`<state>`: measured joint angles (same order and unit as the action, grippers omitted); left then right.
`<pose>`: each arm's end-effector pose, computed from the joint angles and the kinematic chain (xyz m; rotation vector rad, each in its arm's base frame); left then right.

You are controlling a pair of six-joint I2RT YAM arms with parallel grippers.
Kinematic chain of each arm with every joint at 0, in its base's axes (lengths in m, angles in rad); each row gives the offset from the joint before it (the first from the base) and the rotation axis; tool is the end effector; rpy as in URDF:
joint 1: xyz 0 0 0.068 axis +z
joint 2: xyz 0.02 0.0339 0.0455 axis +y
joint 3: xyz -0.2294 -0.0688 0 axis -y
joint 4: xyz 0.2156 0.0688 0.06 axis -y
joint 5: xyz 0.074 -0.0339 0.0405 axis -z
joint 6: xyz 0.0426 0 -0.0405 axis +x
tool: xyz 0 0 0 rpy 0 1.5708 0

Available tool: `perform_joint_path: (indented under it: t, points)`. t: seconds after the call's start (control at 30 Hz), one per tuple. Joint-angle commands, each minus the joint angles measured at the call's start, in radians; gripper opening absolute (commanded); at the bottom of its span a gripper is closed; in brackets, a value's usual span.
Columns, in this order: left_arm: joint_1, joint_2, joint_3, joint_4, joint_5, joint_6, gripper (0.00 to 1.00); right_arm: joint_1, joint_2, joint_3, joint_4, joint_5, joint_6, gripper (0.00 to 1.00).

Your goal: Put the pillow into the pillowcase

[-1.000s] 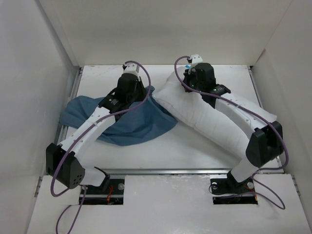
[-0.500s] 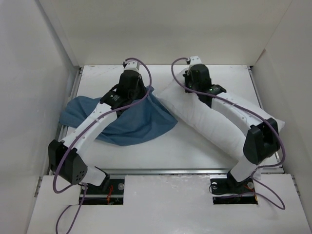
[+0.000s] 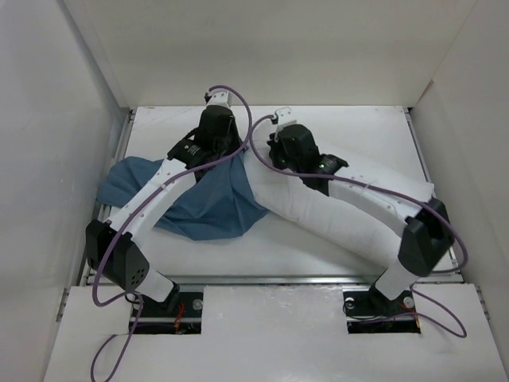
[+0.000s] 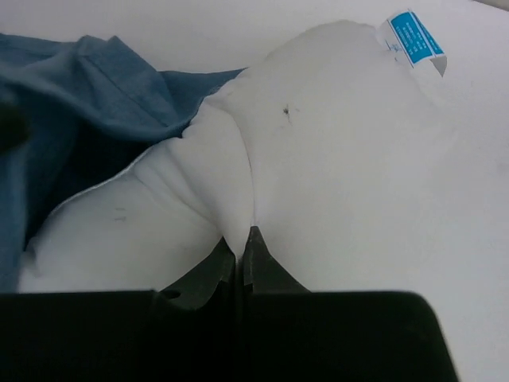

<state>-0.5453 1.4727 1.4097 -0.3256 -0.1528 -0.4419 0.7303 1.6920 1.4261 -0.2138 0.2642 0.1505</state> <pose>0.2803 -0.1625 0.3441 0.0007 1.9881 -0.4975 0.2858 0.2410 0.2893 -0.4250 1.9995 0.2823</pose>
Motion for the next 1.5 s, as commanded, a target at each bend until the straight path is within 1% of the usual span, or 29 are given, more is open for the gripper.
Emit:
perform_joint_path:
  t: [0.0, 0.1, 0.13, 0.2, 0.27, 0.33, 0.37, 0.43, 0.5, 0.57, 0.6, 0.63, 0.67, 0.7, 0.73, 0.8, 0.83, 0.9, 0.93, 1.03, 1.1, 1.13, 1.23, 1.3, 1.33, 1.4, 1.47]
  points:
    - [-0.001, 0.020, 0.081, -0.003, -0.050, -0.006, 0.00, 0.046, -0.234, -0.111, 0.129, -0.055, 0.041, 0.00]
    - [-0.001, 0.034, 0.097, -0.003, 0.011, -0.006, 0.00, 0.055, -0.273, -0.246, 0.267, -0.069, 0.099, 0.00]
    - [-0.001, 0.034, 0.097, -0.003, 0.027, -0.015, 0.00, 0.055, -0.273, -0.260, 0.334, -0.059, 0.118, 0.00]
    - [-0.010, 0.011, 0.097, -0.003, 0.027, -0.015, 0.00, 0.064, -0.227, -0.250, 0.375, -0.050, 0.165, 0.00]
    - [-0.021, -0.021, 0.069, -0.003, 0.027, -0.024, 0.00, 0.089, -0.143, -0.222, 0.407, -0.049, 0.176, 0.00]
    - [-0.021, -0.050, 0.055, 0.006, 0.027, -0.034, 0.00, 0.119, -0.083, -0.181, 0.416, -0.086, 0.176, 0.00]
    - [-0.021, -0.051, 0.042, 0.007, 0.027, -0.034, 0.00, 0.129, -0.028, -0.181, 0.428, -0.107, 0.161, 0.00]
    - [-0.030, -0.064, 0.041, 0.007, 0.027, -0.034, 0.00, 0.147, 0.021, -0.171, 0.429, -0.153, 0.161, 0.00]
    - [-0.030, -0.074, 0.041, -0.006, 0.003, -0.043, 0.00, 0.159, 0.087, -0.182, 0.419, -0.163, 0.182, 0.00]
    - [-0.030, -0.074, 0.041, -0.015, 0.002, -0.053, 0.00, 0.178, 0.133, -0.197, 0.410, -0.084, 0.222, 0.00]
    - [-0.039, -0.074, 0.041, -0.015, 0.015, -0.054, 0.00, 0.178, 0.185, -0.197, 0.366, -0.019, 0.310, 0.00]
    - [-0.039, -0.084, 0.041, -0.015, 0.024, -0.054, 0.00, 0.178, 0.213, -0.197, 0.328, 0.048, 0.363, 0.00]
    - [-0.051, -0.084, 0.041, -0.015, 0.024, -0.054, 0.00, 0.178, 0.237, -0.159, 0.295, 0.173, 0.398, 0.00]
    - [-0.062, -0.095, 0.041, -0.026, 0.024, -0.064, 0.00, 0.178, 0.271, -0.138, 0.265, 0.214, 0.424, 0.00]
    - [-0.062, -0.112, 0.014, -0.035, 0.024, -0.073, 0.00, 0.178, 0.271, -0.115, 0.208, 0.245, 0.449, 0.00]
    - [-0.073, -0.141, -0.024, -0.035, 0.024, -0.084, 0.00, 0.178, 0.255, -0.089, 0.208, 0.293, 0.469, 0.00]
    - [-0.073, -0.152, -0.069, -0.046, 0.013, -0.104, 0.00, 0.178, 0.200, -0.089, 0.233, 0.293, 0.480, 0.00]
    - [-0.082, -0.163, -0.107, -0.058, -0.010, -0.124, 0.00, 0.178, 0.135, -0.102, 0.280, 0.303, 0.480, 0.00]
    - [-0.082, -0.176, -0.121, -0.073, -0.010, -0.136, 0.00, 0.178, 0.082, -0.102, 0.292, 0.317, 0.466, 0.00]
    - [-0.082, -0.201, -0.140, -0.082, -0.019, -0.146, 0.00, 0.150, 0.028, -0.058, 0.292, 0.326, 0.411, 0.00]
    - [-0.093, -0.213, -0.121, -0.082, -0.019, -0.146, 0.00, 0.137, -0.014, -0.049, 0.292, 0.307, 0.368, 0.00]
    - [-0.093, -0.213, -0.111, -0.082, -0.019, -0.135, 0.00, 0.127, -0.014, -0.017, 0.292, 0.281, 0.353, 0.00]
    - [-0.126, -0.222, -0.057, -0.073, 0.005, -0.126, 0.00, 0.106, -0.025, 0.025, 0.292, 0.294, 0.327, 0.00]
    - [-0.140, -0.210, -0.013, -0.073, 0.015, -0.101, 0.00, 0.074, 0.018, 0.104, 0.280, 0.305, 0.327, 0.00]
    - [-0.156, -0.198, 0.003, -0.082, 0.015, -0.101, 0.00, 0.073, 0.032, 0.105, 0.271, 0.305, 0.327, 0.00]
    - [-0.168, -0.186, 0.032, -0.104, 0.015, -0.101, 0.00, 0.046, 0.073, 0.174, 0.252, 0.340, 0.337, 0.00]
    - [-0.168, -0.175, 0.057, -0.095, 0.027, -0.090, 0.00, 0.035, 0.084, 0.200, 0.243, 0.314, 0.351, 0.00]
